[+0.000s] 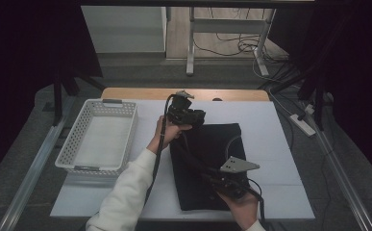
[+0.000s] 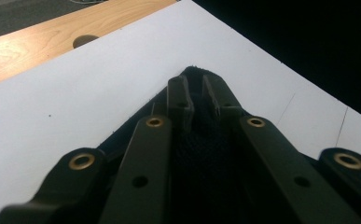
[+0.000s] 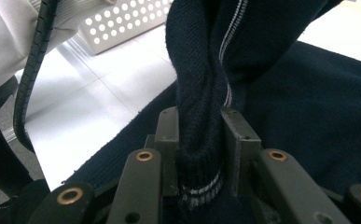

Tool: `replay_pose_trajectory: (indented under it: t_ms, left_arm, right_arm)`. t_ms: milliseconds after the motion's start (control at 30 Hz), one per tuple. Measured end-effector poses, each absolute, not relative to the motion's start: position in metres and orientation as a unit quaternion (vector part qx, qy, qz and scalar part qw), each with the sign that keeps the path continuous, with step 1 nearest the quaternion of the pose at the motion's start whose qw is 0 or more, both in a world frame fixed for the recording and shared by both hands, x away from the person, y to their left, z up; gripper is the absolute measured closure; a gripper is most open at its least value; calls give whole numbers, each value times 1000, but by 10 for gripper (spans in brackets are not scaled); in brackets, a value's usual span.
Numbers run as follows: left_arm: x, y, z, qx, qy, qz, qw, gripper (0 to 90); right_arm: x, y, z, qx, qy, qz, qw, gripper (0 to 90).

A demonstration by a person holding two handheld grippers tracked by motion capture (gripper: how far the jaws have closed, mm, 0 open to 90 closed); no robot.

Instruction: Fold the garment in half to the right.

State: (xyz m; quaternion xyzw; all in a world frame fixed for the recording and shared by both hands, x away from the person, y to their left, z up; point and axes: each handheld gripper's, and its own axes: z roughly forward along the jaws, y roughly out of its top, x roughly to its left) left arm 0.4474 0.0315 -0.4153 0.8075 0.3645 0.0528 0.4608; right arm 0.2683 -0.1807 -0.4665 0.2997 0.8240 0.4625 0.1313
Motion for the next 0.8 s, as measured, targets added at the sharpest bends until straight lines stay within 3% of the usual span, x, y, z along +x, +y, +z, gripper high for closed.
replay_pose_trajectory:
  t_ms: [800]
  left_arm:
    - [461,0,-420,816,360,49,449,802]
  right_arm:
    - [267,-212,-470,331,814,454,146,702]
